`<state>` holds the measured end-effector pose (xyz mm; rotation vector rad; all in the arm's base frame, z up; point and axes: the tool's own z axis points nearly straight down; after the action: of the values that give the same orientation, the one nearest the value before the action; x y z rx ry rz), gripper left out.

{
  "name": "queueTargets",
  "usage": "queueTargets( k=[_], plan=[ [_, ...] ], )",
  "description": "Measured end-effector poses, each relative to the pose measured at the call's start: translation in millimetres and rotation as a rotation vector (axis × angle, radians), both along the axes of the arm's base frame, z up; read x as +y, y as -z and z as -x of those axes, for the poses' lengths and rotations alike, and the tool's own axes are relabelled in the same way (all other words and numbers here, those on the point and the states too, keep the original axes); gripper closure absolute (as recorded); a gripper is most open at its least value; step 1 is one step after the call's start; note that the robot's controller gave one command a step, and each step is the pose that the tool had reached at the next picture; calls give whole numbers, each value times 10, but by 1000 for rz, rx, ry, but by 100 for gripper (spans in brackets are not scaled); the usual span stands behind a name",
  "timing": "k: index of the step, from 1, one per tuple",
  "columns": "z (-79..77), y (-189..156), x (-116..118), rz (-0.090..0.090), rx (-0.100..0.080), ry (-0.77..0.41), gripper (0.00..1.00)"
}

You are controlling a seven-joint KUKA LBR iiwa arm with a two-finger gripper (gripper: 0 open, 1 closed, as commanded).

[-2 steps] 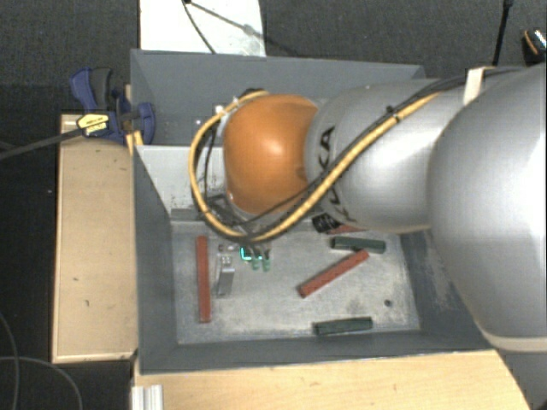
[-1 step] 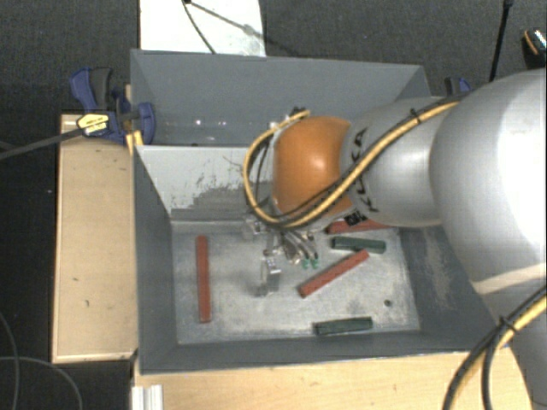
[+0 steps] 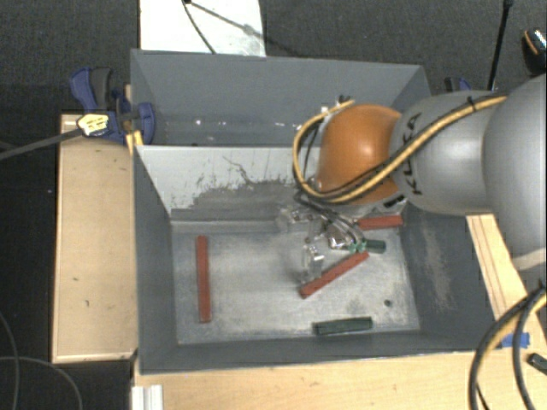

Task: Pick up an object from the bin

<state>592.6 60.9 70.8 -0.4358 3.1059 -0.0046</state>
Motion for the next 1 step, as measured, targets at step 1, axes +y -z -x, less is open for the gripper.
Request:
queueTargets(
  k=[1],
  plan=[
    [949, -18, -1010, -2, -6, -9, 0]
  ],
)
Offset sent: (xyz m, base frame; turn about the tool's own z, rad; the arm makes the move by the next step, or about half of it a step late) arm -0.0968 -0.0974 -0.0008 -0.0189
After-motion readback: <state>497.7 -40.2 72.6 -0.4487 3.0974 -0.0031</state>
